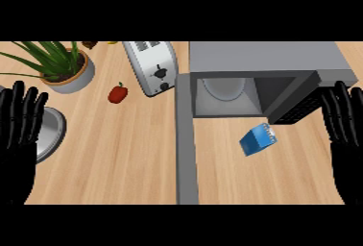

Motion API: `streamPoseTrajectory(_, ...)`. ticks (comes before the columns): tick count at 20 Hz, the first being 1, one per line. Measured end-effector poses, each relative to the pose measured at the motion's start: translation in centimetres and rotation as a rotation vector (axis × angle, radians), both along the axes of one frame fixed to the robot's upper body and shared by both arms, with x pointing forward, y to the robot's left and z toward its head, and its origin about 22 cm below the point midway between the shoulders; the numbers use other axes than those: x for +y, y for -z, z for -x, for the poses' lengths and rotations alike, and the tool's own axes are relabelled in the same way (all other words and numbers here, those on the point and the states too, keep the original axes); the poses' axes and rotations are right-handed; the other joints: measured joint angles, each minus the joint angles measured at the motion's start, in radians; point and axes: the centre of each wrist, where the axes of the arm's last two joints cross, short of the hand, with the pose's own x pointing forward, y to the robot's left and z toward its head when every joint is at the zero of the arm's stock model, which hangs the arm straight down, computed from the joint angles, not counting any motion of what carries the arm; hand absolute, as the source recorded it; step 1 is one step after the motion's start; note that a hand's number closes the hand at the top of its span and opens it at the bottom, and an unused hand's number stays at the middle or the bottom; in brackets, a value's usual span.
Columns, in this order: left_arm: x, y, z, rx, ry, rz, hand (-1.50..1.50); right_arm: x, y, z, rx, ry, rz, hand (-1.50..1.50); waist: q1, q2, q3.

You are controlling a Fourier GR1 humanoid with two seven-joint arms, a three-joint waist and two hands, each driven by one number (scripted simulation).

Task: Pick up the milk, place it into the microwave and close the microwave

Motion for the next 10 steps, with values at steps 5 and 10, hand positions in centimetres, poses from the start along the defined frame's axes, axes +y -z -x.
streamPoseTrajectory(5,-0.1,0.2,-0.8,0.024,0.034,0.021,-1.50,-1.2,-0.5,0.7,-0.012,-0.074,0.008,-1.50,0.005,-0.006,-0.008)
streamPoseTrajectory(10,0.0,1.8,-0.7,0.112,0.073,0.219,-1.50,-1.1,-0.9,1.4,0.065,-0.197,0.004,-1.50,0.009,-0.007,-0.011)
